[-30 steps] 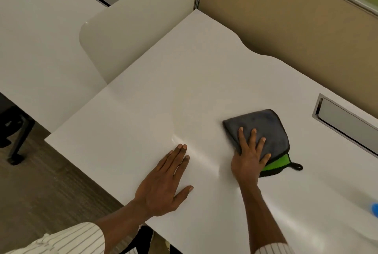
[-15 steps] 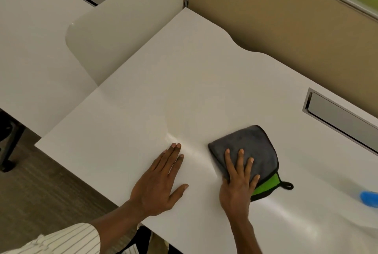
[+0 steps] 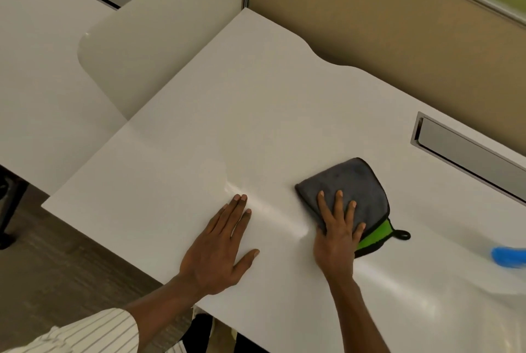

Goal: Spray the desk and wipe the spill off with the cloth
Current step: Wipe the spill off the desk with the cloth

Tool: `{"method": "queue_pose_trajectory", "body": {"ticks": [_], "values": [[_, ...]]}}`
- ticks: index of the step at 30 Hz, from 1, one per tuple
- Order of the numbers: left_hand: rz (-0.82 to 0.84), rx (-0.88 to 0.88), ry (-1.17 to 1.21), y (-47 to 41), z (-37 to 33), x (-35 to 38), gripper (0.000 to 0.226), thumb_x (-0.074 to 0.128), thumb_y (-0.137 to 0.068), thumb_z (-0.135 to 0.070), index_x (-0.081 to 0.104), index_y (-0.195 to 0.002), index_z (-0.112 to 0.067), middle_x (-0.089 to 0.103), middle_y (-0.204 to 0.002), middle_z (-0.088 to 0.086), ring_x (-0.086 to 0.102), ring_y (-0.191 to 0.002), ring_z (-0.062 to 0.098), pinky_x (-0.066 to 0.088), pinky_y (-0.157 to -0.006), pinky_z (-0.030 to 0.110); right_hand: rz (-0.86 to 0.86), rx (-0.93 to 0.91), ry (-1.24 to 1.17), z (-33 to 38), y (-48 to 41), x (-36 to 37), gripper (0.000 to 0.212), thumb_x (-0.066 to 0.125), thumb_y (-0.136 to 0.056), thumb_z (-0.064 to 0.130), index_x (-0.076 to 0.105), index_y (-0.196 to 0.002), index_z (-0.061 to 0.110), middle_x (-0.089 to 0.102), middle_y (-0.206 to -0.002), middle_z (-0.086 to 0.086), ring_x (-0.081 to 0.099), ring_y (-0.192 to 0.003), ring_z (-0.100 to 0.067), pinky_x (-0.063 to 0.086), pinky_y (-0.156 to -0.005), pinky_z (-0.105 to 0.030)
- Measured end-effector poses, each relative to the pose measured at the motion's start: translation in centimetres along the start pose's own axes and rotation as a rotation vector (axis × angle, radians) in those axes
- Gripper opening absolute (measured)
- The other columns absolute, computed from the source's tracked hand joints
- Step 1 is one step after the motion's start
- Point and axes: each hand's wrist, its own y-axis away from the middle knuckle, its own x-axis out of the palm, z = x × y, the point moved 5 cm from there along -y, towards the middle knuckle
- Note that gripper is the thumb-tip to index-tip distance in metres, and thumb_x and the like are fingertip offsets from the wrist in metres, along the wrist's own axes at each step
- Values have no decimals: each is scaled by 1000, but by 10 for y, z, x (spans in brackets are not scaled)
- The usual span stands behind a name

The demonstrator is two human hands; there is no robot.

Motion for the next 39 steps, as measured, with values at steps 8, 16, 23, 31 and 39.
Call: {"method": "queue_pose_trajectory", "body": {"ticks": [8, 16, 23, 31, 39], "values": [[1, -2, -8, 0, 0, 0, 84, 42, -110, -61, 29, -169, -2, 12, -182, 15, 9, -170, 27, 23, -133, 43, 26, -1, -37, -14, 24, 6, 91, 53, -94, -1, 17, -160, 50, 6, -174, 10, -5, -161, -28, 4, -124, -70], [18, -5, -5, 0, 1, 1, 84, 41, -110, -61, 28, -169, -3, 8, -182, 13, 6, -170, 26, 17, -134, 41, 37, 65, 2, -23, -48, -12, 78, 49, -100, 6, 19, -162, 43, 7, -175, 2, -2, -161, -33, 4, -123, -72], [-1, 1, 9, 0, 0, 1, 85, 43, -109, -62, 28, -169, -3, 9, -182, 14, 9, -170, 26, 19, -134, 41, -34, -73, 35, 19, 52, 16, 95, 57, -89, -1, 15, -162, 44, 6, -175, 5, -4, -161, -32, 6, -123, -71], [17, -7, -18, -1, 1, 2, 86, 43, -109, -63, 27, -170, -4, 8, -182, 14, 6, -170, 26, 22, -133, 43, -15, -194, 7, 36, 0, 16, 88, 57, -92, 3, 21, -161, 44, 7, -174, 6, -4, -161, -31, 1, -123, -71], [17, -25, 15, 2, 2, 3, 86, 44, -108, -64, 25, -171, -7, 9, -183, 10, 8, -170, 24, 21, -134, 41, 69, -216, -35, 60, -27, 13, 77, 51, -99, 10, 21, -161, 44, 3, -175, 5, -11, -160, -31, -7, -124, -67]]}}
